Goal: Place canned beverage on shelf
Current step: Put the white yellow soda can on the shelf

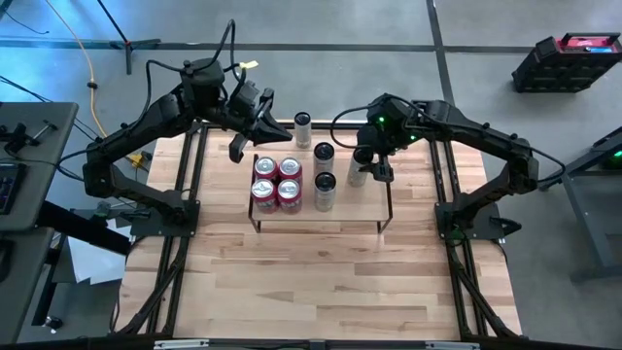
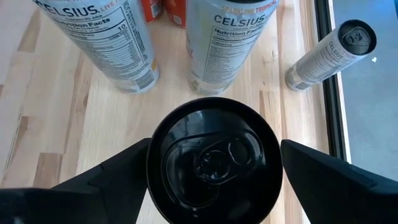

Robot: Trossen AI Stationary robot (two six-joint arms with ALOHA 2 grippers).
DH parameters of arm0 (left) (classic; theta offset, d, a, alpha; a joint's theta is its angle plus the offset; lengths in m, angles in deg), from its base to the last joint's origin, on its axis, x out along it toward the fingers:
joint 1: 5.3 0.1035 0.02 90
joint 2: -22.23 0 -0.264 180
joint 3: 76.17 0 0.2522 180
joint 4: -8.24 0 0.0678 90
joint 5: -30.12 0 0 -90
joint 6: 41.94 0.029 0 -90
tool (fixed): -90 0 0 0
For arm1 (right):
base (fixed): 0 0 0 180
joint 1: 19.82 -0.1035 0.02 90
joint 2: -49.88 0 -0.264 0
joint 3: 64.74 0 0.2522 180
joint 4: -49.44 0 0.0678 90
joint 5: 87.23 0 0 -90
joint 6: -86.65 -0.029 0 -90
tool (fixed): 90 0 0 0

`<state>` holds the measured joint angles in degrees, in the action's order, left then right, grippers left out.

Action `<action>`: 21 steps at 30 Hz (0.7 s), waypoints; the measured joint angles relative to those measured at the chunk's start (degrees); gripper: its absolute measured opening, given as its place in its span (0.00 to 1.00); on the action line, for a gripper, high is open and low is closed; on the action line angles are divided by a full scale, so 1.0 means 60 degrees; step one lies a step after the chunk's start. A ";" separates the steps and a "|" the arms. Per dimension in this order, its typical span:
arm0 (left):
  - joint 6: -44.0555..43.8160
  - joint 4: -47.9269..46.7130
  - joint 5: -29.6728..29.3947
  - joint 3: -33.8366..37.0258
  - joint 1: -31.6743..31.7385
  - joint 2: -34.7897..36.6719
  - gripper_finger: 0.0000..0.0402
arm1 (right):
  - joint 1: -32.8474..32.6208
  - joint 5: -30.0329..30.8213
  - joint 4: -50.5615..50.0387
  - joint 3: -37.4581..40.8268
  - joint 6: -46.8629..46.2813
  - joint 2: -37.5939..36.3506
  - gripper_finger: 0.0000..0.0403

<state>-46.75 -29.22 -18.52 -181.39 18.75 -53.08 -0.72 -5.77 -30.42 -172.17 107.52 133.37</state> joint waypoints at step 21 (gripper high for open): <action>0.0072 -0.0076 0.0000 0.0001 -0.0004 -0.0003 0.00 | 0.0000 0.0004 -0.0245 -0.0004 -0.0291 -0.0004 0.84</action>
<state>-46.32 -29.68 -18.52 -181.38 18.73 -53.10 -0.72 -5.74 -31.90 -172.19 105.77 133.35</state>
